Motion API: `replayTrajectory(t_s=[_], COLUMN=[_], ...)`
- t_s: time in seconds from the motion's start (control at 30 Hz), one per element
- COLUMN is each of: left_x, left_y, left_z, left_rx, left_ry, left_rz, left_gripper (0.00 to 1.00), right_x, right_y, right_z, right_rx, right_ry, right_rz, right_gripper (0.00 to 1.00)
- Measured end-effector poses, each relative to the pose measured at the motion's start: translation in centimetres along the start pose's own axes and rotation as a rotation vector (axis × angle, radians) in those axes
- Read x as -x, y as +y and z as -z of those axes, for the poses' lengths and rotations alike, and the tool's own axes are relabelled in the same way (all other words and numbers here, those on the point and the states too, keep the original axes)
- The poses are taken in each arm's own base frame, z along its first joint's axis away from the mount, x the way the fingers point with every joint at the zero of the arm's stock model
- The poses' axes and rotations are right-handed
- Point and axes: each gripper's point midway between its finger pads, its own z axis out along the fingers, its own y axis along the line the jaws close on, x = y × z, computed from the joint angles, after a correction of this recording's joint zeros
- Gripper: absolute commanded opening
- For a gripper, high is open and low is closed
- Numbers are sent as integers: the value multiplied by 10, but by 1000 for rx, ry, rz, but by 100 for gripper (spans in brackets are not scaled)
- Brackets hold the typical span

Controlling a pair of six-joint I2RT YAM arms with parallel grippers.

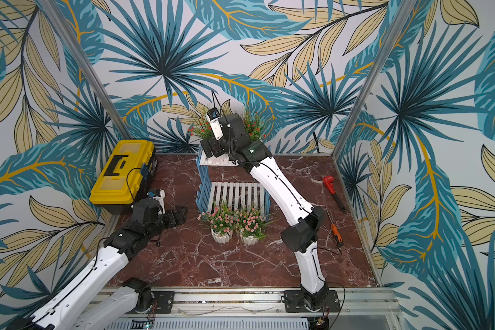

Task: Place the baby's breath potted plants on the rack by color
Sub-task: Place the baby's breath potted plant on the rack, then pick up the baby's breath potted plant from the center of the board.

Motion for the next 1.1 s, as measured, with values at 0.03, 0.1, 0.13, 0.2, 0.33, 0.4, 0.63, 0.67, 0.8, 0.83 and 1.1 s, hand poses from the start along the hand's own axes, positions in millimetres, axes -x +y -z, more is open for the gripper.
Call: replayTrajectory(t_s=[0.03, 0.1, 0.13, 0.2, 0.33, 0.4, 0.63, 0.67, 0.8, 0.83, 1.1], left_x=[0, 0, 0, 1, 7, 8, -7, -10, -25, -32, -120], left_y=[0, 0, -1, -4, -8, -11, -12, -11, -21, -23, -30], left_z=[0, 0, 0, 0, -1, -3, -8, -8, -8, -9, -13], left_rx=[0, -2, -5, -15, -17, -17, -16, -10, -21, -26, -62], left_ry=[1, 2, 3, 5, 13, 29, 109, 117, 147, 162, 283], left_rz=[0, -1, -2, -10, -31, -39, -57, -63, -101, -111, -293], left_gripper=[99, 99, 99, 99, 99, 100, 99, 100, 99, 99, 100], right_x=[0, 1, 2, 4, 11, 19, 20, 12, -31, -44, -141], right_y=[1, 2, 3, 4, 3, 1, -15, -16, -14, -14, -11], right_z=[0, 2, 3, 8, 33, 51, 124, 133, 150, 151, 147], right_rx=[1, 3, 4, 5, -2, -8, -50, -50, -36, -35, -46], right_ry=[0, -3, -5, -7, -26, -50, -113, -114, -72, -54, 96], right_rz=[0, 2, 2, 4, 4, 2, -14, -22, -52, -59, -95], right_gripper=[99, 100, 99, 99, 100, 99, 100, 100, 99, 100, 99])
